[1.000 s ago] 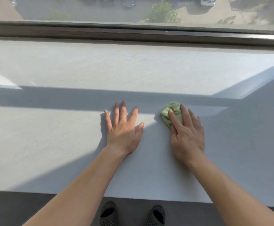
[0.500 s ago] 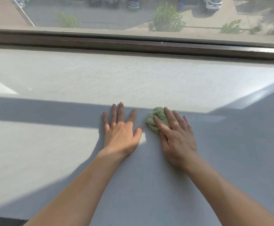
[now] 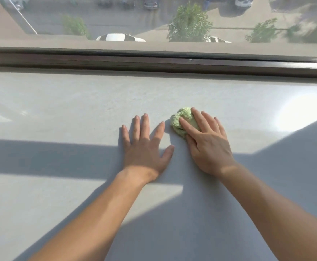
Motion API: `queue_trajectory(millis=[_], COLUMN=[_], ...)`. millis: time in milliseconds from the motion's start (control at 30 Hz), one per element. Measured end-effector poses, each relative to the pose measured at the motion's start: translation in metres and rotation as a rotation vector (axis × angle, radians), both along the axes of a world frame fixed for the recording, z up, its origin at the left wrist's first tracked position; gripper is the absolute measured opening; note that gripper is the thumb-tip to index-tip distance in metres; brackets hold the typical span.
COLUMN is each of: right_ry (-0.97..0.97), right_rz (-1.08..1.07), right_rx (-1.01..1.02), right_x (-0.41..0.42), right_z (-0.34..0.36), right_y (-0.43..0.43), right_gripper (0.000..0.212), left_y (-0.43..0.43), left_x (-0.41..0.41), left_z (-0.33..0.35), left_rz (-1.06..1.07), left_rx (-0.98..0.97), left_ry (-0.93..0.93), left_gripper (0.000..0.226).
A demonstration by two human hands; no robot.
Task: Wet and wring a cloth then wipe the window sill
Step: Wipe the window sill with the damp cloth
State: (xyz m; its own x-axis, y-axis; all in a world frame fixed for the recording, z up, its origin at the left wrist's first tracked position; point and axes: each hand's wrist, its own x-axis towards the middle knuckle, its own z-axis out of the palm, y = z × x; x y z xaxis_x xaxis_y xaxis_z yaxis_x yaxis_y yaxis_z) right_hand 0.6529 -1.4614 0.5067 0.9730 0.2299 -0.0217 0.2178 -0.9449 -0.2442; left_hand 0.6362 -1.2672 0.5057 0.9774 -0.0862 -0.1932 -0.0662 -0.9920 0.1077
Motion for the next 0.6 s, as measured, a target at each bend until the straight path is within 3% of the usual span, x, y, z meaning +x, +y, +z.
queue_trajectory(millis=[100, 267, 333, 467, 600], right_ry=[-0.021, 0.007, -0.012, -0.038, -0.067], right_rz=[0.016, -0.450, -0.382, -0.004, -0.156], right_rx=[0.020, -0.005, -0.007, -0.010, -0.009], right_x=[0.023, 0.086, 0.088, 0.086, 0.092], right_z=[0.001, 0.003, 0.004, 0.003, 0.000], right_y=[-0.019, -0.027, -0.005, 0.005, -0.044], right_gripper=[0.048, 0.049, 0.050, 0.050, 0.047], left_y=[-0.003, -0.008, -0.011, -0.020, -0.026], left_x=[0.014, 0.029, 0.033, 0.035, 0.021], left_z=[0.003, 0.006, 0.005, 0.003, 0.001], left_rz=[-0.001, -0.030, -0.017, -0.026, -0.036], left_rx=[-0.060, -0.113, -0.146, -0.140, -0.102], left_ry=[0.002, 0.001, -0.001, -0.005, 0.008], left_gripper=[0.071, 0.068, 0.068, 0.068, 0.068])
